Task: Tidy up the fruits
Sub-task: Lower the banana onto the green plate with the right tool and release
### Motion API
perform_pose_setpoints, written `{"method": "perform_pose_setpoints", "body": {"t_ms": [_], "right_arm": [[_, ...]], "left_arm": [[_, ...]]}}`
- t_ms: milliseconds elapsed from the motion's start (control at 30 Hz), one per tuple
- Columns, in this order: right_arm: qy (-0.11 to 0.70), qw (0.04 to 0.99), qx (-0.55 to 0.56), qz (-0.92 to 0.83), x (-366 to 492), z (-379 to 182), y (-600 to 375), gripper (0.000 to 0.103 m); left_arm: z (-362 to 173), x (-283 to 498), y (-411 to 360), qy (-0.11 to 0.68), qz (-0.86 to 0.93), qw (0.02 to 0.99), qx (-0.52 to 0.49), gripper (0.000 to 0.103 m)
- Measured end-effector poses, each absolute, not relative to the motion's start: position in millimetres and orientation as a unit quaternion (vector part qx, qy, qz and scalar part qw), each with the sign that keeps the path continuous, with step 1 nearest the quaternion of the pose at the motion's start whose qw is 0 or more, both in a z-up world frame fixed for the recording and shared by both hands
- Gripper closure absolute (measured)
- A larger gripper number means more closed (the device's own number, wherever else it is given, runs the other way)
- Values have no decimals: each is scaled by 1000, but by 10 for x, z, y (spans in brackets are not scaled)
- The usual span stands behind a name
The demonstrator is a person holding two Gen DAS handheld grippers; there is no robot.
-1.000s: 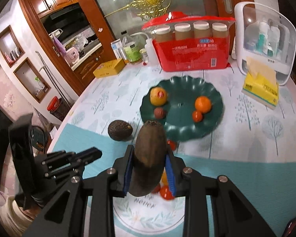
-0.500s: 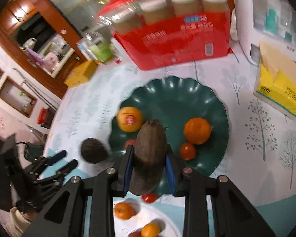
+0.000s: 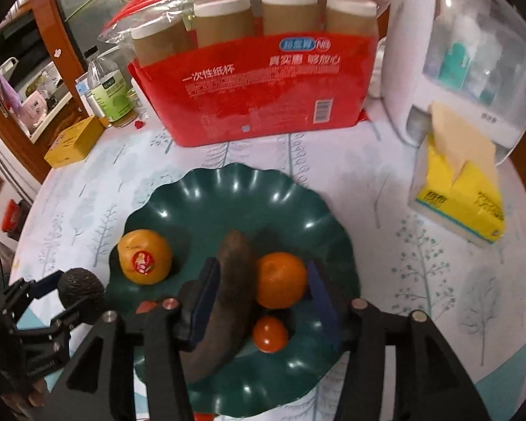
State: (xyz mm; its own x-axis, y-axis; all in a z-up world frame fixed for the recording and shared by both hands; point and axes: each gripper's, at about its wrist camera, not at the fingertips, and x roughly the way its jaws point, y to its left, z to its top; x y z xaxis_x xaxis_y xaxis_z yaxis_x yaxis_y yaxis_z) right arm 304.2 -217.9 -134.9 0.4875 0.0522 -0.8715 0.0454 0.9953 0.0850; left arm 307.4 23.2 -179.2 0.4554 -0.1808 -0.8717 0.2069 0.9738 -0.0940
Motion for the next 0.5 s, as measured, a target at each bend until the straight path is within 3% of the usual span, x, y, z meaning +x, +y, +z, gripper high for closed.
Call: {"method": "perform_pose_setpoints", "body": {"t_ms": [300,500], "right_arm": [[484,875,29,8,2636,-1289,-2146,50],[484,874,30,20,2278,-1271,-2137,50]], "left_arm": [[-1986,3180,167,521,-121,845,-12,33],[-1980,3167,152,515,-124,848,-22,42]]}}
